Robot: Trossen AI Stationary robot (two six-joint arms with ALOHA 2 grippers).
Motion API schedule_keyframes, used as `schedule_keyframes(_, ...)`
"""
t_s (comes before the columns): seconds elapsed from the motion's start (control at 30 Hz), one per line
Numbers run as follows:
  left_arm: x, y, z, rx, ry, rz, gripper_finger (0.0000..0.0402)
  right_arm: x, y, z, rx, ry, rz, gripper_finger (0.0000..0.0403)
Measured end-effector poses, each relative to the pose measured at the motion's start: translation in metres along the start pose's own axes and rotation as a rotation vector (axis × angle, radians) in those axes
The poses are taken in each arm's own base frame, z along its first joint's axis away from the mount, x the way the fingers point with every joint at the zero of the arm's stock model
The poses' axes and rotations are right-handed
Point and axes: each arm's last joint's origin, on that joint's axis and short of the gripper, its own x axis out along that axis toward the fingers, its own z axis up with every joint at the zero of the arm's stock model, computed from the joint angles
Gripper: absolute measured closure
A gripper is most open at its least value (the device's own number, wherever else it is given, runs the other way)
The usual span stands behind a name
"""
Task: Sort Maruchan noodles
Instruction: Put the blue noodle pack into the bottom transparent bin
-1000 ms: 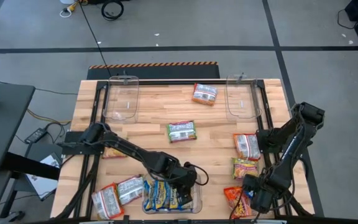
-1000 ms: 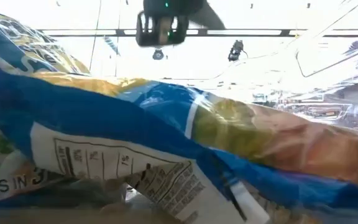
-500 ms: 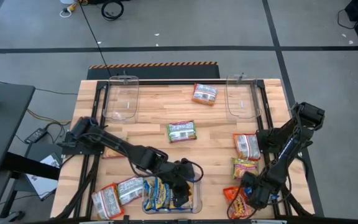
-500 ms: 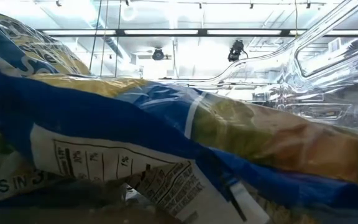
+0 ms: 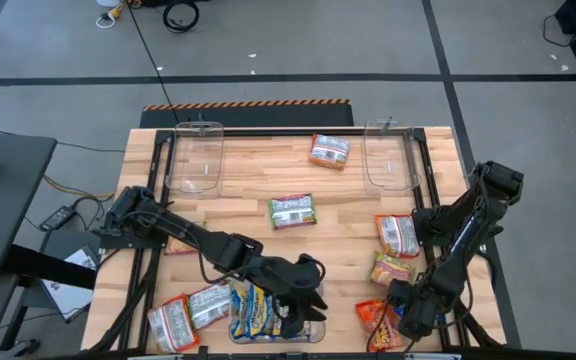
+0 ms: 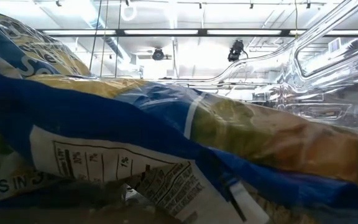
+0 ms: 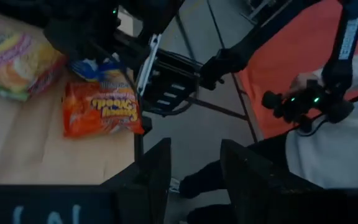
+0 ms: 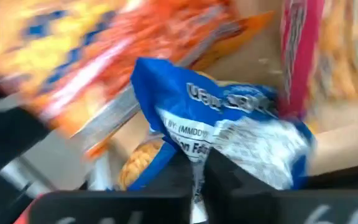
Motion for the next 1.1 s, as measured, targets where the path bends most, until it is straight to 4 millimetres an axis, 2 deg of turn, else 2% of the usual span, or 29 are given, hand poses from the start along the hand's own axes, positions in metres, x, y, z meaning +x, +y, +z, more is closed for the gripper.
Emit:
schedule_keyframes(0.07,0.000,0.000,0.000,0.024,0.000,0.007,0.0260,-0.016,0.006,0.000,-0.042,0.002,0.049,0.0393)
schedule_keyframes(0.27,0.000,0.006,0.002,0.054,-0.001,0.042,0.0255,-0.082,0.013,0.001,-0.182,-0.090,0.246,0.0374)
schedule_keyframes(0.43,0.000,0.011,0.008,0.148,-0.055,0.074,0.0218,-0.140,0.015,0.006,-0.359,-0.320,0.512,0.0393)
schedule_keyframes(0.57,0.005,0.009,0.013,0.262,-0.154,0.094,0.0176,-0.172,0.016,0.009,-0.529,-0.531,0.695,0.0395)
schedule_keyframes(0.7,0.010,0.006,0.021,0.358,-0.270,0.052,0.0131,-0.189,0.016,0.013,-0.625,-0.641,0.782,0.0393)
schedule_keyframes(0.83,0.018,0.011,0.023,0.459,-0.310,0.037,0.0102,-0.195,0.017,0.021,-0.646,-0.678,0.818,0.0395)
schedule_keyframes(0.97,0.027,0.017,0.023,0.574,-0.336,0.032,0.0096,-0.194,0.018,0.029,-0.643,-0.659,0.821,0.0396)
schedule_keyframes(1.1,0.035,0.024,0.021,0.616,-0.327,-0.014,0.0095,-0.190,0.021,0.038,-0.640,-0.630,0.818,0.0396)
